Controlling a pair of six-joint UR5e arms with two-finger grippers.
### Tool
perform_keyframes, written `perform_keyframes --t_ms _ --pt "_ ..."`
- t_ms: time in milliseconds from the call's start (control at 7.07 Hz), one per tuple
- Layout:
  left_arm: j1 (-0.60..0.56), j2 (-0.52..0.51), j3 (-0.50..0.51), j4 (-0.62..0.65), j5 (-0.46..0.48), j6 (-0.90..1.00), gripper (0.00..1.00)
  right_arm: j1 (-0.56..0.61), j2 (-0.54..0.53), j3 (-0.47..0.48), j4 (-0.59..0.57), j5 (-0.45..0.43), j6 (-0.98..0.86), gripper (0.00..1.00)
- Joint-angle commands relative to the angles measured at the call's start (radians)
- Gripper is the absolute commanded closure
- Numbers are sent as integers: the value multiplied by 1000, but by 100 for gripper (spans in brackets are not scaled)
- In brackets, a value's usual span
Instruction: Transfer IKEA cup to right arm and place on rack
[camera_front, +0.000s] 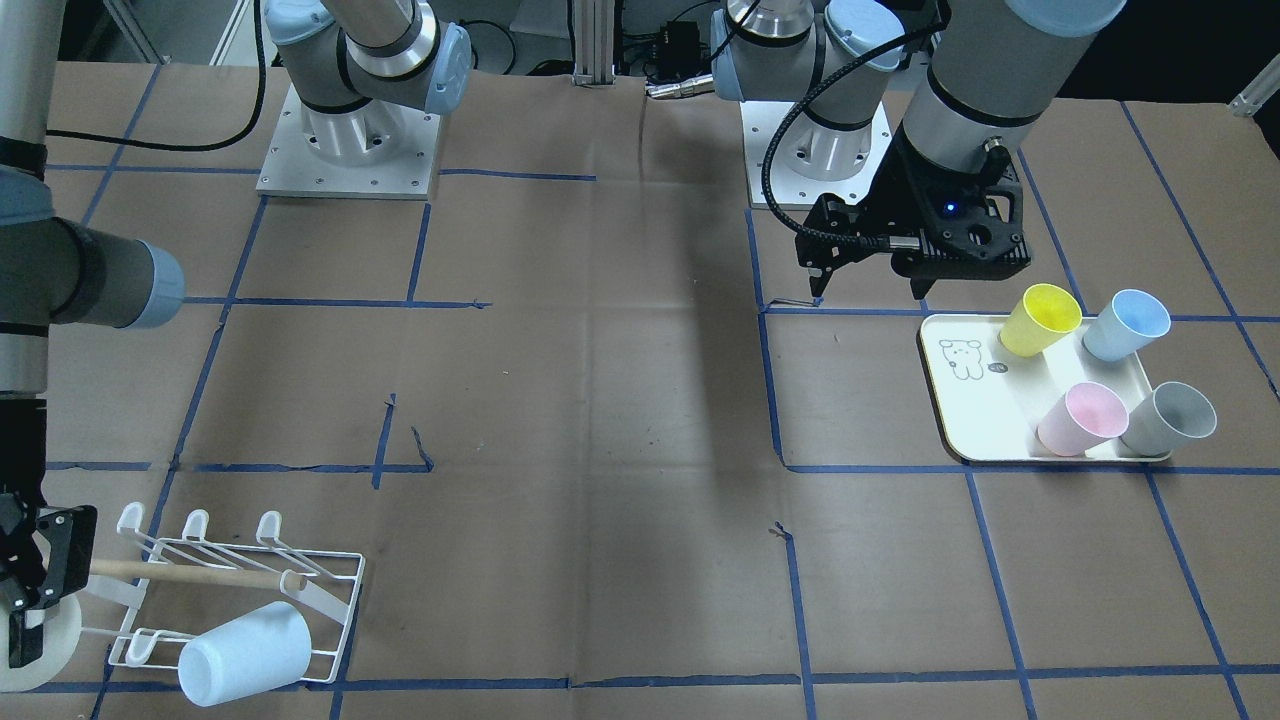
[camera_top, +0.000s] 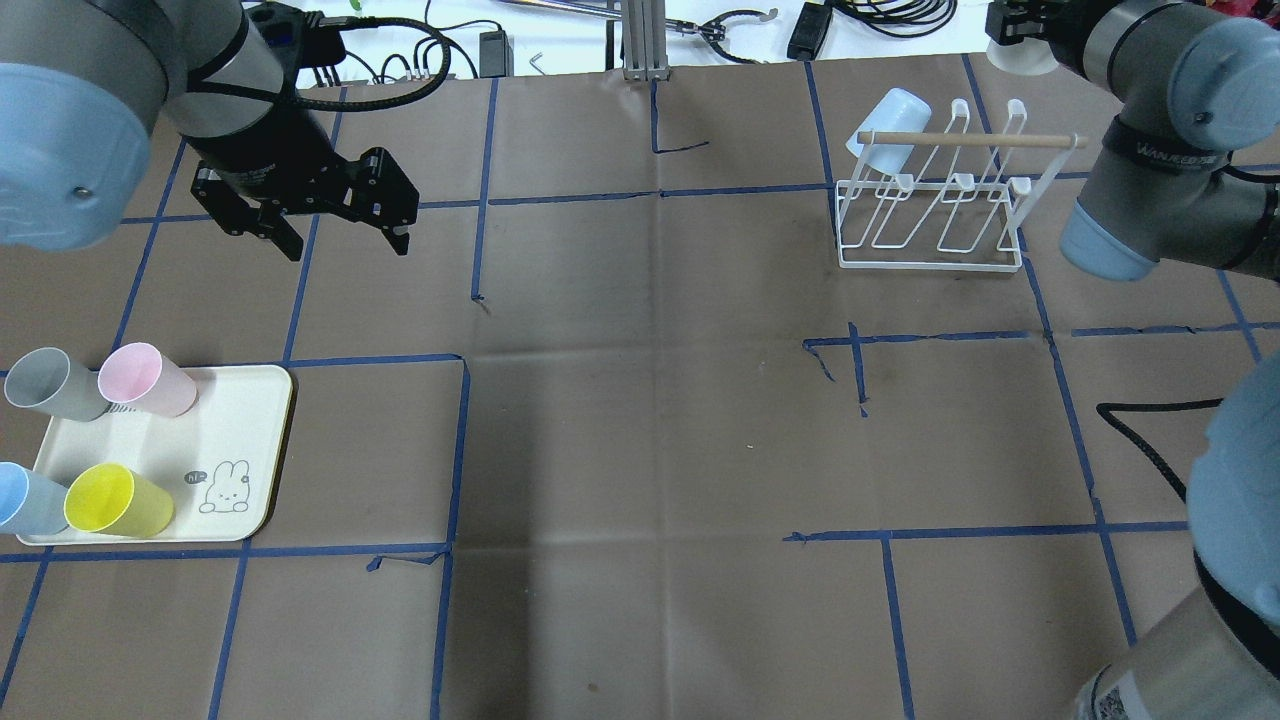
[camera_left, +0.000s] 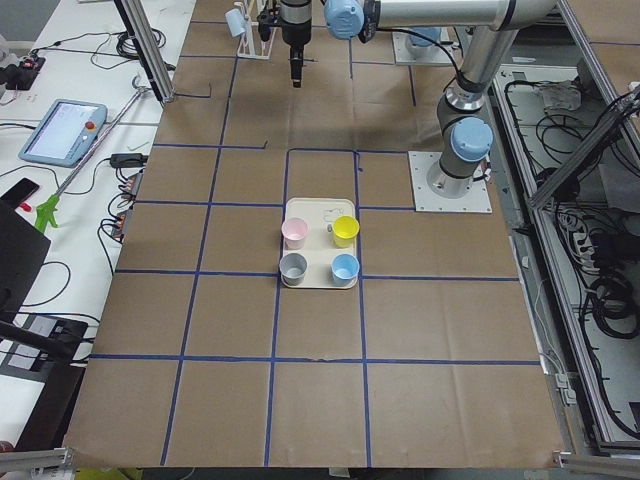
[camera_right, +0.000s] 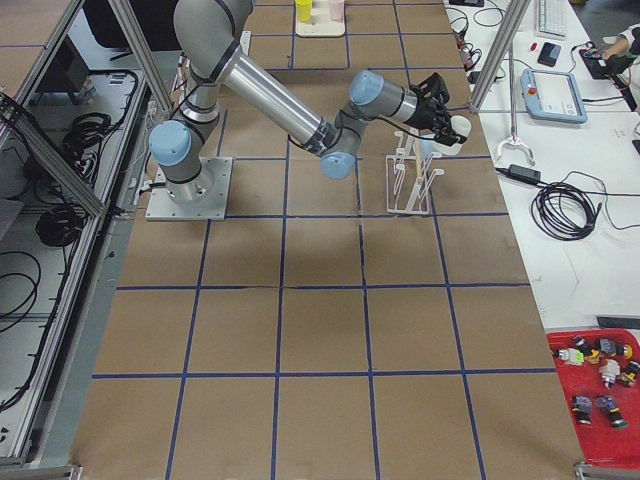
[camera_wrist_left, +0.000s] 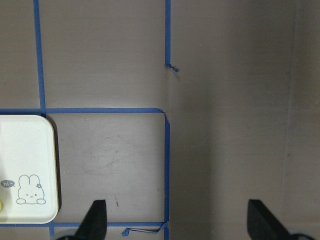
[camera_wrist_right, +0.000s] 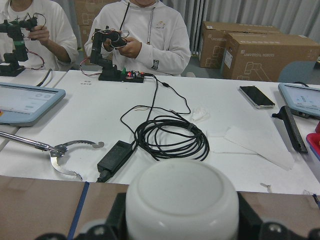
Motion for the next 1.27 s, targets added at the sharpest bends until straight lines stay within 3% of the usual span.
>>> perform_keyframes --t_ms 0,283,990,1131 --pt "1 8 -11 26 0 -5 0 -5 73 -45 -4 -2 -4 78" --pt "2 6 3 35 2 -5 0 -20 88 -58 0 -4 -4 78" --pt "2 3 13 37 22 3 0 -22 74 49 -3 -12 -4 78" --pt "2 2 13 37 20 4 0 -23 74 54 -1 -13 -6 51"
